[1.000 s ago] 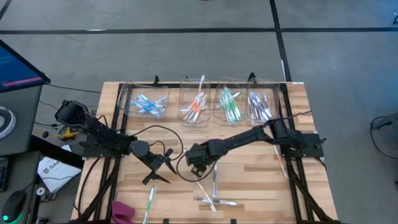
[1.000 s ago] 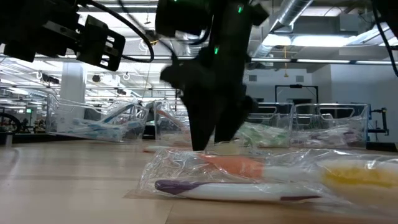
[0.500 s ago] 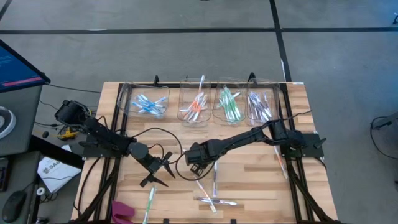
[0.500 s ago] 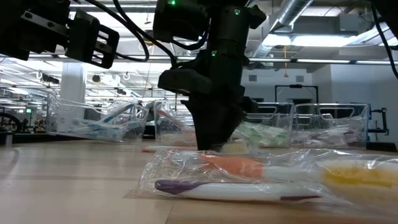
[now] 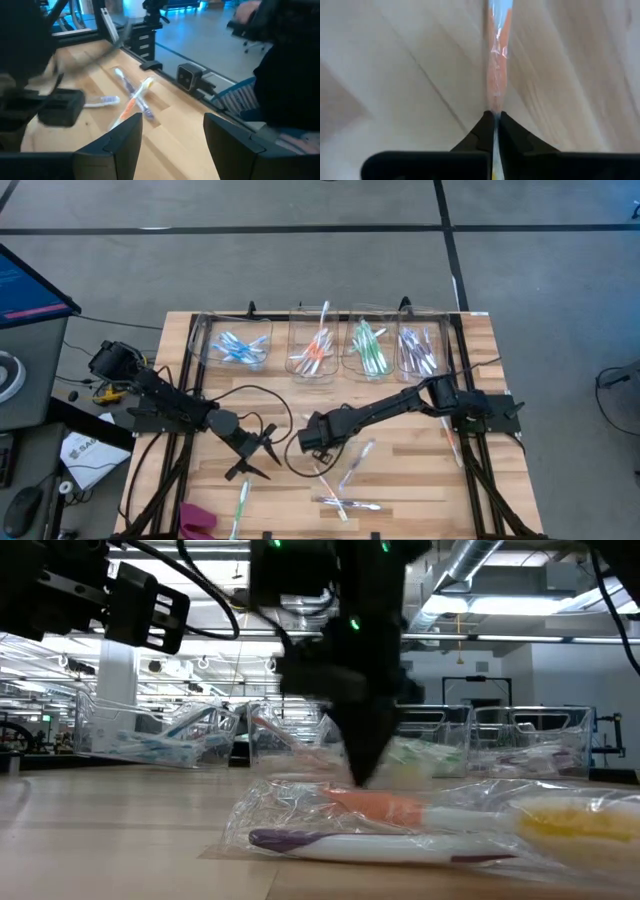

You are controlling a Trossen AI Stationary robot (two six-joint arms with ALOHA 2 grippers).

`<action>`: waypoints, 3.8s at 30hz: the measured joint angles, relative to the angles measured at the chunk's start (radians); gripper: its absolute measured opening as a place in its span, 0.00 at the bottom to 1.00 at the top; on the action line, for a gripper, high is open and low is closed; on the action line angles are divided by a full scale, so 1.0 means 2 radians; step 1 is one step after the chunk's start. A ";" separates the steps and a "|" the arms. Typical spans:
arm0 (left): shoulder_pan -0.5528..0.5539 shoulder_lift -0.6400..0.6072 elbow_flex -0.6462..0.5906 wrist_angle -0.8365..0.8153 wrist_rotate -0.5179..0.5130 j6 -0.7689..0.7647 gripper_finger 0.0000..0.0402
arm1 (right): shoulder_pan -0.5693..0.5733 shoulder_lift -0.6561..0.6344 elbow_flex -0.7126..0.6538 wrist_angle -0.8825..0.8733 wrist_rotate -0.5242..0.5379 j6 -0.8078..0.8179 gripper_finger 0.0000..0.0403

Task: Pick & Place Toothbrushes
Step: Put the orange toothbrush into the middle left transparent bin

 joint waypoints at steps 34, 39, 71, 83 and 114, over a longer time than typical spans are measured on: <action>0.085 0.000 -0.013 0.170 -0.063 0.035 0.51 | 0.278 -0.223 -0.101 -0.172 0.487 0.321 0.00; 0.085 0.000 -0.009 0.195 -0.063 0.032 0.51 | 0.269 -0.224 -0.161 -0.083 0.506 0.277 0.00; 0.102 0.107 0.101 0.223 -0.086 0.008 0.51 | 0.167 -0.223 -0.183 0.324 0.375 -0.178 0.00; 0.102 0.107 0.108 0.224 -0.083 0.015 0.37 | 0.162 -0.223 -0.183 0.323 0.358 -0.178 0.00; 0.112 0.101 0.108 0.148 -0.082 0.055 0.04 | 0.173 -0.226 -0.182 0.084 0.359 0.062 0.16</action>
